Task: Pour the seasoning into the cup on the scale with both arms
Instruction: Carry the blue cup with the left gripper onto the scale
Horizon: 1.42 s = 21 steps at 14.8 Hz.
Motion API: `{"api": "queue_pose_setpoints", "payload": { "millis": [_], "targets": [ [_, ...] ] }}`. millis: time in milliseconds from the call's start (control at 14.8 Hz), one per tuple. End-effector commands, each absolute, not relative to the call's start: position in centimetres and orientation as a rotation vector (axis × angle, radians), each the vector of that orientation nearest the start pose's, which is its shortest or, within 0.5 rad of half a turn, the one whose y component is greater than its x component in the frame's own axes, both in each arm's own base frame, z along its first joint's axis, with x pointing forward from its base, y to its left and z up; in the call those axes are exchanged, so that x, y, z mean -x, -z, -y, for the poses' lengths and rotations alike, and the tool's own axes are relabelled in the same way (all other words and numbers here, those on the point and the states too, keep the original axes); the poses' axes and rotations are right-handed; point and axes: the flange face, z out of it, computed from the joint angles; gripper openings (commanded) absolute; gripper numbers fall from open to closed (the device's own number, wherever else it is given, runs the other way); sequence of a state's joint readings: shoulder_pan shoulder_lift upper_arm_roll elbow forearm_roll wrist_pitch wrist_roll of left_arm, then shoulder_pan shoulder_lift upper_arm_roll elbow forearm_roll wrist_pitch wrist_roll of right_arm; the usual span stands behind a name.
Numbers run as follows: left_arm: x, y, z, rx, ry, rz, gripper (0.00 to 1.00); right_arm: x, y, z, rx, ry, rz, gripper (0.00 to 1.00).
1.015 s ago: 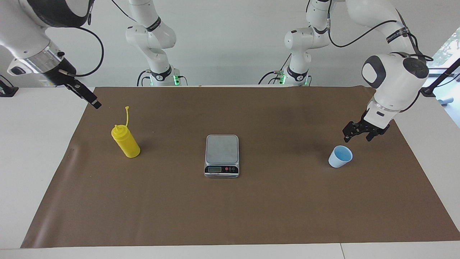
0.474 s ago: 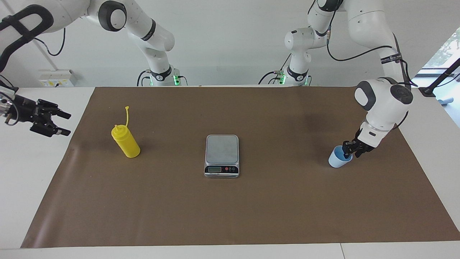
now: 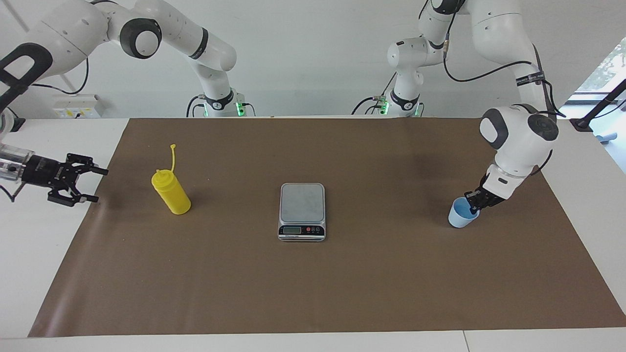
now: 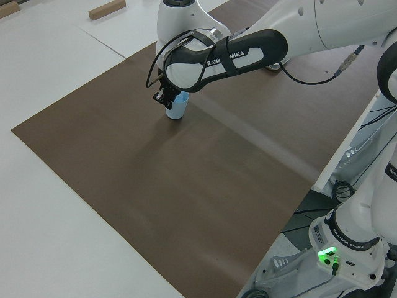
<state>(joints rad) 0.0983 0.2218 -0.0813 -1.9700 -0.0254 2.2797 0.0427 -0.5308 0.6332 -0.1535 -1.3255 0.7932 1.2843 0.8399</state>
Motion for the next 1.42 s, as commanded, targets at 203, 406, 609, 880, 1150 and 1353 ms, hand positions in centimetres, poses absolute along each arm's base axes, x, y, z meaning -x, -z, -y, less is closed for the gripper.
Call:
{"api": "queue_pose_setpoints", "payload": {
  "millis": [203,406,609,880,1150,1353],
  "targets": [
    [-58.5,-41.1,15.8,3.194,0.21,0.233,0.0,-55.4,-32.9,29.0,1.464,-0.915,-1.741,1.0],
    [-55.7,-42.2,26.0,3.224,0.231,0.347,0.0,-54.2,-31.0,26.9,1.416,-0.898,-1.715,1.0],
    [-52.7,-42.9,33.8,3.249,0.223,0.421,0.0,-53.2,-28.7,24.2,1.444,-0.867,-1.653,1.0],
    [-51.8,-42.8,40.0,3.249,0.224,0.486,0.0,-53.2,-27.0,21.7,1.512,-0.804,-1.623,1.0],
    [-52.0,-40.5,44.1,3.213,0.159,0.474,0.0,-52.8,-25.7,19.7,1.515,-0.752,-1.603,1.0],
    [-50.8,-39.0,45.7,3.19,0.169,0.404,0.0,-53.2,-25.2,17.7,1.501,-0.757,-1.595,1.0]
  ]
}}
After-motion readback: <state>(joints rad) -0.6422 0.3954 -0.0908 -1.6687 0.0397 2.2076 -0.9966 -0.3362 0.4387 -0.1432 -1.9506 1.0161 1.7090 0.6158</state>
